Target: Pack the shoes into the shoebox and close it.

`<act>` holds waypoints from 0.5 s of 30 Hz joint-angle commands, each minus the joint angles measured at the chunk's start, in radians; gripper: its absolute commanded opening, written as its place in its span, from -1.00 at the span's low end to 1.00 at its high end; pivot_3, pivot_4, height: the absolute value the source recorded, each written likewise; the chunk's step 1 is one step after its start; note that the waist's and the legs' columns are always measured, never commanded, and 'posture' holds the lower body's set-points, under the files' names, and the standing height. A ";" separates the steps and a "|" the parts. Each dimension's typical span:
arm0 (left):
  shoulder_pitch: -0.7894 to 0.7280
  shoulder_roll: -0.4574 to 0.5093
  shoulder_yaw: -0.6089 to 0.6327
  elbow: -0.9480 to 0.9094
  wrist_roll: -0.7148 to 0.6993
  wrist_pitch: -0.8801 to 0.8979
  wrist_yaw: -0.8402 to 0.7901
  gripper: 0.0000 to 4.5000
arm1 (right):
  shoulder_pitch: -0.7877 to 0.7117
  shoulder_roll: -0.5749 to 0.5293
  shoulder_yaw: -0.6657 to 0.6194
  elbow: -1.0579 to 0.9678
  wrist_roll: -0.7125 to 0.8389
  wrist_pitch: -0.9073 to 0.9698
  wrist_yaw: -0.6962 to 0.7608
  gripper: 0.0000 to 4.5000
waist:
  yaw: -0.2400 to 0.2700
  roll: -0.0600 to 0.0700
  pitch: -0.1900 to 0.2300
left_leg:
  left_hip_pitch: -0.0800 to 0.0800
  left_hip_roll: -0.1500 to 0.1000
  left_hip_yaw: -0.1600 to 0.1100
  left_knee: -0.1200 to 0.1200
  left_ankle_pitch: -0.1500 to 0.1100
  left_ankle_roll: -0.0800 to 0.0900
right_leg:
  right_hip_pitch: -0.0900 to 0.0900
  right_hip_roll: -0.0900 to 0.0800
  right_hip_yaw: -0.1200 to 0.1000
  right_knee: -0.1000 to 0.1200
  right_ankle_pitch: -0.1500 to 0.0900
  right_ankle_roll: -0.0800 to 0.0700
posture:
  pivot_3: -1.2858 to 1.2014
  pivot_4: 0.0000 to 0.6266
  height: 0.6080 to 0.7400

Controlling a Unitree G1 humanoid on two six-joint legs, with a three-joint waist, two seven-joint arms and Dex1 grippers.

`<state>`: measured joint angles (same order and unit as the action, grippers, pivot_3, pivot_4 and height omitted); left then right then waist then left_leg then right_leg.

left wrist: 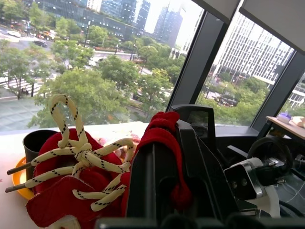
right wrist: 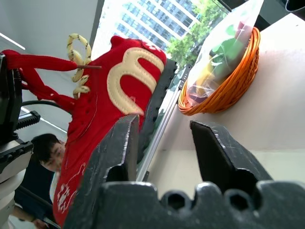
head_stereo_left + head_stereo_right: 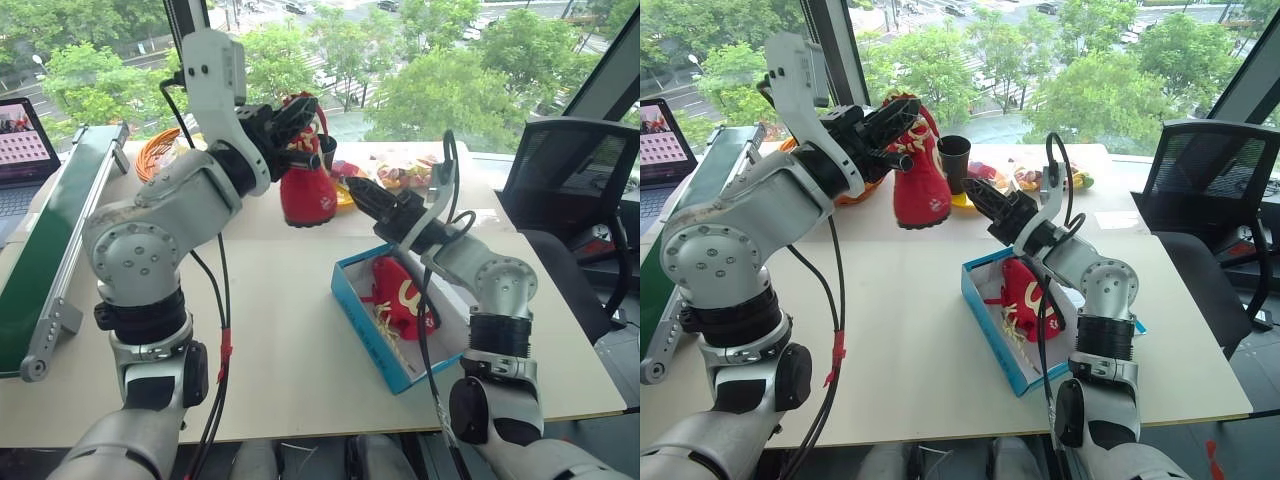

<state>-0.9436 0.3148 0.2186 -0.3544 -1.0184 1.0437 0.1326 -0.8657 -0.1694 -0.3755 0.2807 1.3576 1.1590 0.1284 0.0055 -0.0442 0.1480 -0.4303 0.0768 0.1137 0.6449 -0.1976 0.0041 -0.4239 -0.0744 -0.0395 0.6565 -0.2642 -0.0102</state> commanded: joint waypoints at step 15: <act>-0.024 0.002 0.012 -0.042 -0.001 -0.034 -0.009 -1.00 | 0.070 0.038 0.015 -0.091 0.015 -0.018 -0.050 0.98 | 0.000 0.000 0.000 | 0.000 0.000 0.000 0.000 0.000 0.000 | 0.000 0.000 0.000 0.000 0.000 0.000 | 0.03 -0.52 0.95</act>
<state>-0.9437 0.3150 0.2190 -0.3547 -1.0185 1.0437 0.1333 -0.7891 -0.1345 -0.3609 0.2410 1.3558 1.1421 0.0799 0.0058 -0.0441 0.1480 -0.4303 0.0769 0.1136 0.6449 -0.1976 0.0041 -0.4239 -0.0745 -0.0394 0.6565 -0.2643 -0.0101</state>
